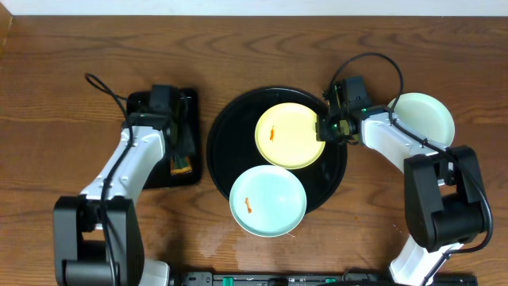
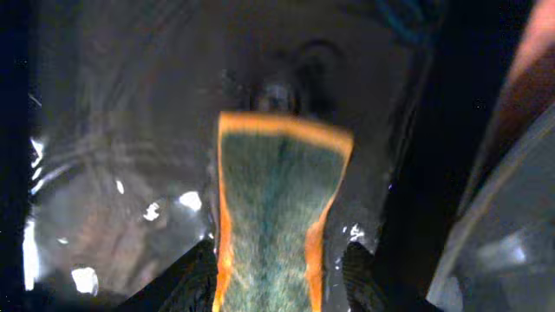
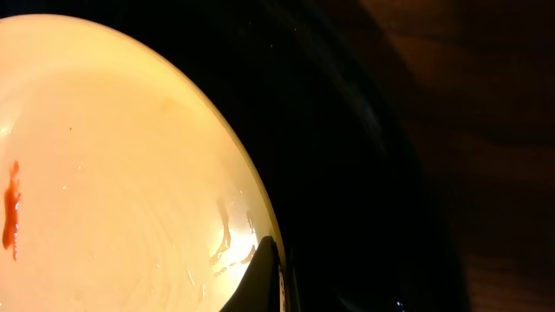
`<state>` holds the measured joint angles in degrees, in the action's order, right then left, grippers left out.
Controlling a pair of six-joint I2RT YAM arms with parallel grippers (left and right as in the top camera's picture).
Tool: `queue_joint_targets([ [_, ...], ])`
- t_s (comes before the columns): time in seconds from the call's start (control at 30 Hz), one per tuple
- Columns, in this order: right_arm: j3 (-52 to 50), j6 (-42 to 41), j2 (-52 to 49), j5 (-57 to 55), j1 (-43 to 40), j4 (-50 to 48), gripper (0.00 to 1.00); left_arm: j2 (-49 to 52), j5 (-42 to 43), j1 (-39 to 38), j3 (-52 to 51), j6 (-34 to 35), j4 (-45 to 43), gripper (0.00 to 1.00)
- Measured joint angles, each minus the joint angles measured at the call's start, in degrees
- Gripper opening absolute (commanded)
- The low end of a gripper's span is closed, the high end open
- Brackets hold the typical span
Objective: Clean dirty plates on tray and stack at the side
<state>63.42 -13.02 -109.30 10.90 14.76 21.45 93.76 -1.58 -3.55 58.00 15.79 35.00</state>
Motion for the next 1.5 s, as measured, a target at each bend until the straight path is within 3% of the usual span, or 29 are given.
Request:
queue_joint_targets([
  [0.07, 0.0, 0.0, 0.0, 0.0, 0.0, 0.0, 0.01, 0.1, -0.4, 0.0, 0.1, 0.0, -1.4, 0.49],
  [0.27, 0.0, 0.0, 0.0, 0.0, 0.0, 0.0, 0.01, 4.7, -1.0, 0.0, -0.8, -0.2, -5.3, 0.32],
  [0.37, 0.0, 0.0, 0.0, 0.0, 0.0, 0.0, 0.01, 8.2, -1.4, 0.0, -1.1, -0.2, -5.3, 0.08],
  [0.57, 0.0, 0.0, 0.0, 0.0, 0.0, 0.0, 0.01, 8.6, -1.6, 0.0, -0.6, -0.6, -3.9, 0.08],
  [0.7, 0.0, 0.0, 0.0, 0.0, 0.0, 0.0, 0.01, 7.8, -1.4, 0.0, 1.6, -0.7, 3.3, 0.07],
  [0.9, 0.0, 0.0, 0.0, 0.0, 0.0, -0.1, 0.01, 2.0, 3.2, -0.6, 11.2, -1.7, 9.6, 0.07],
  [1.17, 0.0, 0.0, 0.0, 0.0, 0.0, 0.1, 0.01, -3.0, 13.0, -10.3, 17.0, 0.2, -0.7, 0.07],
  [1.5, 0.6, 0.1, 0.0, 0.0, 0.0, 2.7, 0.01, 9.8, 15.0, -26.1, 16.9, 7.0, -13.6, 0.07],
])
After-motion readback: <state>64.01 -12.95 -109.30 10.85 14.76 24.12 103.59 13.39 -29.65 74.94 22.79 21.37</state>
